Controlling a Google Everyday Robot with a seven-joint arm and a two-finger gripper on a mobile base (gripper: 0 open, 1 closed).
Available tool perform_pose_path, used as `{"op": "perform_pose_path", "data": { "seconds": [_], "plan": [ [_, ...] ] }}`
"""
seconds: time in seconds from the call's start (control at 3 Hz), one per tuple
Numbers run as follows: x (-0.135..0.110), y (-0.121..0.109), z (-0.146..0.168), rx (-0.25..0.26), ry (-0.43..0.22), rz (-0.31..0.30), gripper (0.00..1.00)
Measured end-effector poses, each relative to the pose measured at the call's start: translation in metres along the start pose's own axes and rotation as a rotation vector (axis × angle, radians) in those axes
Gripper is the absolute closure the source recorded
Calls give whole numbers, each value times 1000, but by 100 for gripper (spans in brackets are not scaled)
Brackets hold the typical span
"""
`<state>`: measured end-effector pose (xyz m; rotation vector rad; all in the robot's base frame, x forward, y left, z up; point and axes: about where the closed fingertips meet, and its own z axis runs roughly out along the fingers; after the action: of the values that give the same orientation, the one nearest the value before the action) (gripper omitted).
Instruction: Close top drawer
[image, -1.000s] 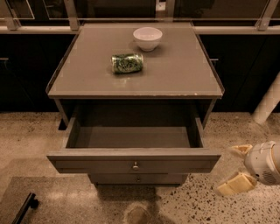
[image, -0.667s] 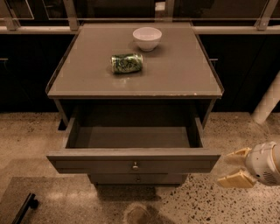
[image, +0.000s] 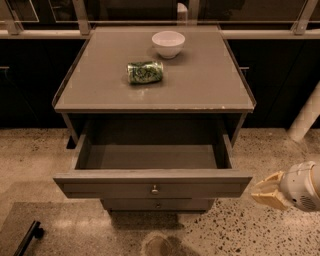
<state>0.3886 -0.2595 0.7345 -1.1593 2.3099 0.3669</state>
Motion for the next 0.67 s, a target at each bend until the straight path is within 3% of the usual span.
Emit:
{"op": "perform_pose_path", "data": {
  "seconds": [0.33, 0.67],
  "plan": [
    [13, -4, 11, -13, -35, 44, 100],
    [44, -14, 53, -45, -115, 172, 100]
  ]
}}
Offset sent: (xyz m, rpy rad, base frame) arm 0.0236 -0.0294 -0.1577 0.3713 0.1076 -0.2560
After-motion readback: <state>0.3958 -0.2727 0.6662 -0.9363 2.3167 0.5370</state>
